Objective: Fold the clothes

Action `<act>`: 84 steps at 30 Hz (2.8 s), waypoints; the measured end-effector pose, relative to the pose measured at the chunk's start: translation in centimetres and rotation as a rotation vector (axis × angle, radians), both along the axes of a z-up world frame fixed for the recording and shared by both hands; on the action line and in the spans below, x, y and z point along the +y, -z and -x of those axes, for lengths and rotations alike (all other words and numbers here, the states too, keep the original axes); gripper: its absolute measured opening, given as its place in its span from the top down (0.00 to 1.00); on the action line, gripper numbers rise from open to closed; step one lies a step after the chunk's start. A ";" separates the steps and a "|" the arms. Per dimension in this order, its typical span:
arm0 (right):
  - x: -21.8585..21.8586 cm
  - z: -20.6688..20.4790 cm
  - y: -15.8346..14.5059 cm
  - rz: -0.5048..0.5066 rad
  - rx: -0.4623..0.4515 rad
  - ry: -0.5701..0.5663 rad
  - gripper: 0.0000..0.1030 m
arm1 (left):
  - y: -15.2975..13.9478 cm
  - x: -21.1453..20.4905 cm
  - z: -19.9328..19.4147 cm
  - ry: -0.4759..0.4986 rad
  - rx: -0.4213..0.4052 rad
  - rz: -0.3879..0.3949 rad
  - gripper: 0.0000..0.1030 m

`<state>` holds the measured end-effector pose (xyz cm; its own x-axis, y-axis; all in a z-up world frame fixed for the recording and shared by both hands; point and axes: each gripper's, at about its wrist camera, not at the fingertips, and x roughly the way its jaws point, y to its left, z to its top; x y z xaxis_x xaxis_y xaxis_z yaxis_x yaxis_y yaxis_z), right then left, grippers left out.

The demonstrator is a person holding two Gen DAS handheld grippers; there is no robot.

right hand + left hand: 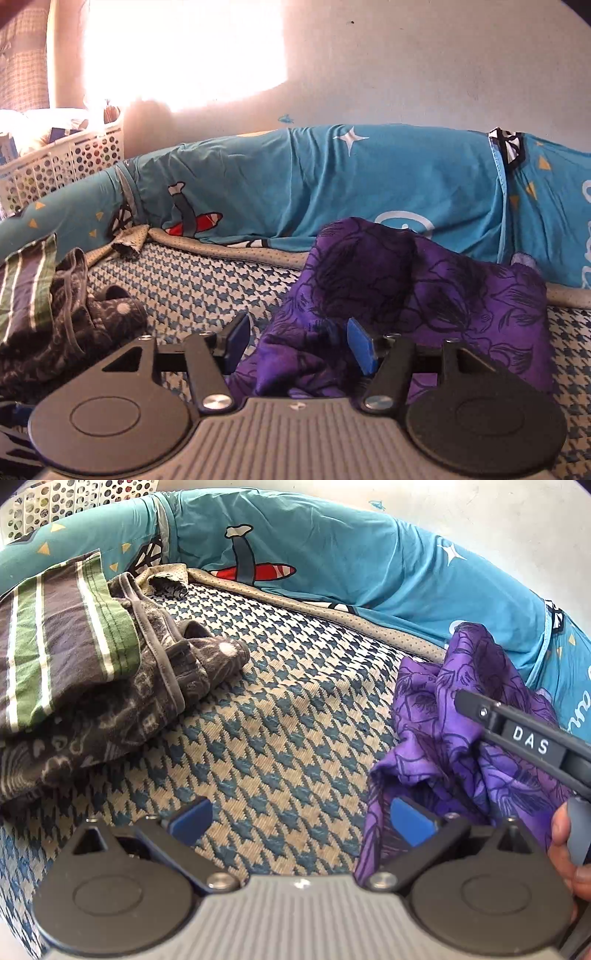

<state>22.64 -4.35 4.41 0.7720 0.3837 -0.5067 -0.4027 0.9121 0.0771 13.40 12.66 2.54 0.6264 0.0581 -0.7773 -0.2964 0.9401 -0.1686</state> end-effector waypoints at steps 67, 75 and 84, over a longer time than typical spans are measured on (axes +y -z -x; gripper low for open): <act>3.2 5.8 1.7 0.256 -0.181 -0.242 0.94 | -4.0 0.2 -6.2 0.000 -0.115 0.003 0.00; 3.8 6.9 3.1 0.287 -0.181 -0.298 0.91 | -3.3 -1.7 -9.0 0.094 -0.100 -0.010 0.00; 0.7 8.2 1.3 0.272 -0.162 -0.303 0.89 | -2.5 -3.3 -12.8 0.157 -0.102 -0.043 0.00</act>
<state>14.42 -3.68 3.11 0.7230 0.4745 -0.5021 -0.6423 0.7293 -0.2355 26.18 9.37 5.08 0.7058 -0.0148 -0.7083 -0.1289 0.9804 -0.1490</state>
